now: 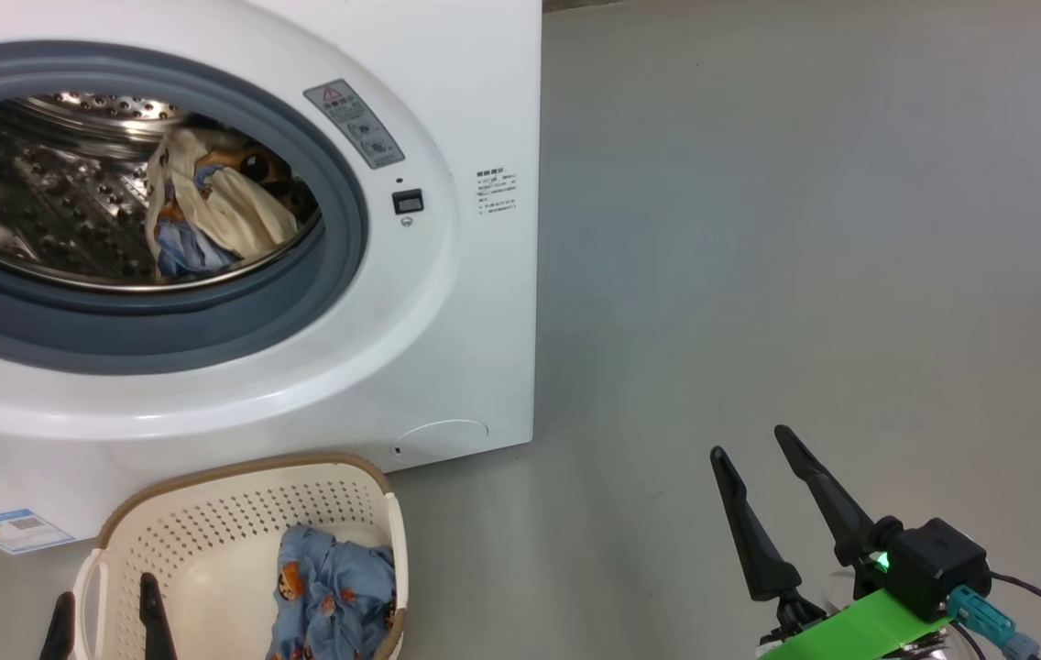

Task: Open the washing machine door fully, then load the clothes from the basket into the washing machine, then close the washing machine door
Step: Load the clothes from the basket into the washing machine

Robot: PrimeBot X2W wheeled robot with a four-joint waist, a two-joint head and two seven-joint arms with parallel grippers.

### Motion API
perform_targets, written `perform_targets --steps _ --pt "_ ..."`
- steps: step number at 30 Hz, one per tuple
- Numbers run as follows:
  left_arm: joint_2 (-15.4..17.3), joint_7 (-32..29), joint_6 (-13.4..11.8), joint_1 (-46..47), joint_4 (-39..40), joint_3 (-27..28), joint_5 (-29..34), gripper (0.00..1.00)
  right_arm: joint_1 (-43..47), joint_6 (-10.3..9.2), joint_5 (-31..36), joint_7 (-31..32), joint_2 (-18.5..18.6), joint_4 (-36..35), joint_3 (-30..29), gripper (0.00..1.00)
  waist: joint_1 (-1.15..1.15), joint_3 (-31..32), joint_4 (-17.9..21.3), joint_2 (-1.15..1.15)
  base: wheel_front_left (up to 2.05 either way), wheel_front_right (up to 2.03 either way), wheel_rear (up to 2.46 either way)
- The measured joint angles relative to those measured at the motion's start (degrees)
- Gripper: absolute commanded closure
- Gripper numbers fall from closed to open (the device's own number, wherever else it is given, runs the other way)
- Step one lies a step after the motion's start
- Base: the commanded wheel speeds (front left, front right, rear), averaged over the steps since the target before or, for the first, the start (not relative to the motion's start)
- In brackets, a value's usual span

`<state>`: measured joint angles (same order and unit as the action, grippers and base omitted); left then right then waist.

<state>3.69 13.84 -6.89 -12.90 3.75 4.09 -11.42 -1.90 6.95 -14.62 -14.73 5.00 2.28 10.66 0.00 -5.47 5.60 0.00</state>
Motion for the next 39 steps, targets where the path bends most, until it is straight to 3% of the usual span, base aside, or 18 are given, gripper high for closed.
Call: perform_targets --steps 23,39 --pt "-0.3 0.4 -0.8 0.6 0.2 -1.9 0.0 0.00 0.7 0.00 0.4 0.0 0.0 -1.3 -0.3 0.00 0.00 -3.2 -0.8 0.00 0.00 0.00 0.00" --pt "0.9 0.7 1.3 15.2 -6.1 -2.1 -1.1 0.00 -3.5 0.00 0.8 0.0 -0.3 -3.3 -0.1 0.00 0.00 -15.0 -0.4 0.00 0.00 0.00 0.00"
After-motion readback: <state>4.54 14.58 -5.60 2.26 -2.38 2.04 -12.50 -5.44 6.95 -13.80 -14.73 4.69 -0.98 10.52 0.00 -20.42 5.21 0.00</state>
